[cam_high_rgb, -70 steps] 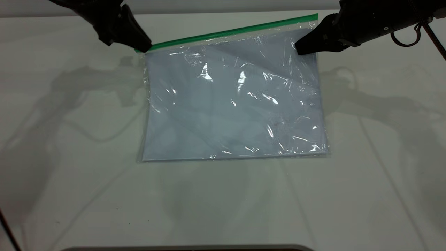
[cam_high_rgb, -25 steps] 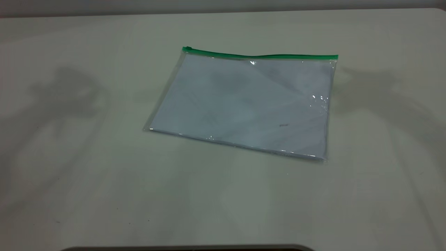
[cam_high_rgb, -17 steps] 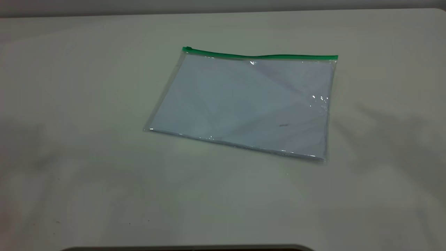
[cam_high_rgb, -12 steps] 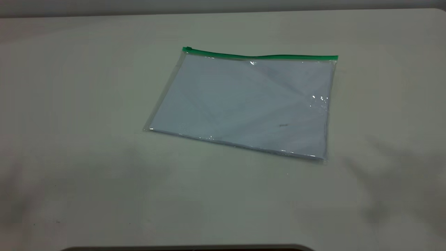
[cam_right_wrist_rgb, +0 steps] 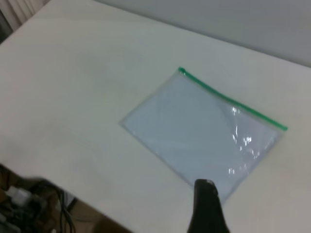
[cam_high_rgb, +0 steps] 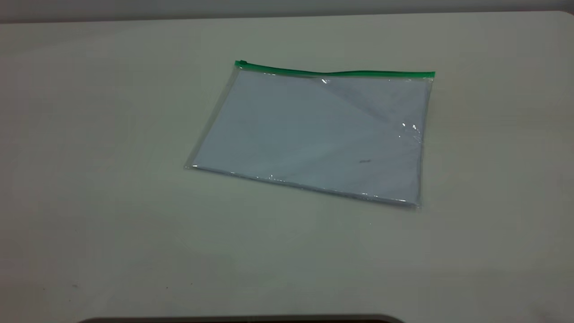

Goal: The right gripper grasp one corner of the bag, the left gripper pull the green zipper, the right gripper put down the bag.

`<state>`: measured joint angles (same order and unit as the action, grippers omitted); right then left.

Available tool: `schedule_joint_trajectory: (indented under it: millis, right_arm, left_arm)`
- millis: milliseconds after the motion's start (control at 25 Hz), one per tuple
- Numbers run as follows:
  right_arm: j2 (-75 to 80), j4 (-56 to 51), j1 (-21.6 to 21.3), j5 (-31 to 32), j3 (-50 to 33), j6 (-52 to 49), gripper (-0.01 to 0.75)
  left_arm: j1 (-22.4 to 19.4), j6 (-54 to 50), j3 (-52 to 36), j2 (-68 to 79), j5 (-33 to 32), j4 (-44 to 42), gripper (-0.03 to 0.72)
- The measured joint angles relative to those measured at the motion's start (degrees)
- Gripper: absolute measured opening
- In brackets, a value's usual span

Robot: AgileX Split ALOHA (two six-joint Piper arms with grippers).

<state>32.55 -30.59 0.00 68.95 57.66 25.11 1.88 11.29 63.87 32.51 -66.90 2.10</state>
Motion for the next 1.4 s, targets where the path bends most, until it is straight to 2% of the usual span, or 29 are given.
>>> schedule_joint_trajectory:
  millis: [200,400,720,880,1400]
  right_arm:
    - [-12.2,3.0,0.0,1.0,-11.5,-0.4,0.574]
    - [-22.1,8.2,0.0,0.9,-20.8,-1.1,0.574]
    - [-33.2,17.7,0.0,-2.1,-29.0,-5.2,0.574]
    - [-33.5,17.9,0.0,-2.5,-29.9,-6.0,0.574]
    - [-33.5,16.0,0.0,-3.0,-30.0,-6.5,0.573]
  left_arm:
    - [0.0,-1.3,-12.5,-12.3,0.0,0.1,0.593]
    - [0.0,-2.4,-20.7,-21.7,0.0,0.1,0.593]
    - [0.0,-2.6,-30.5,-27.7,0.0,1.8,0.593]
    - [0.0,-1.7,-33.5,-29.2,0.0,4.0,0.593]
    - [0.0,-1.4,-35.9,-30.0,1.3,4.1,0.593]
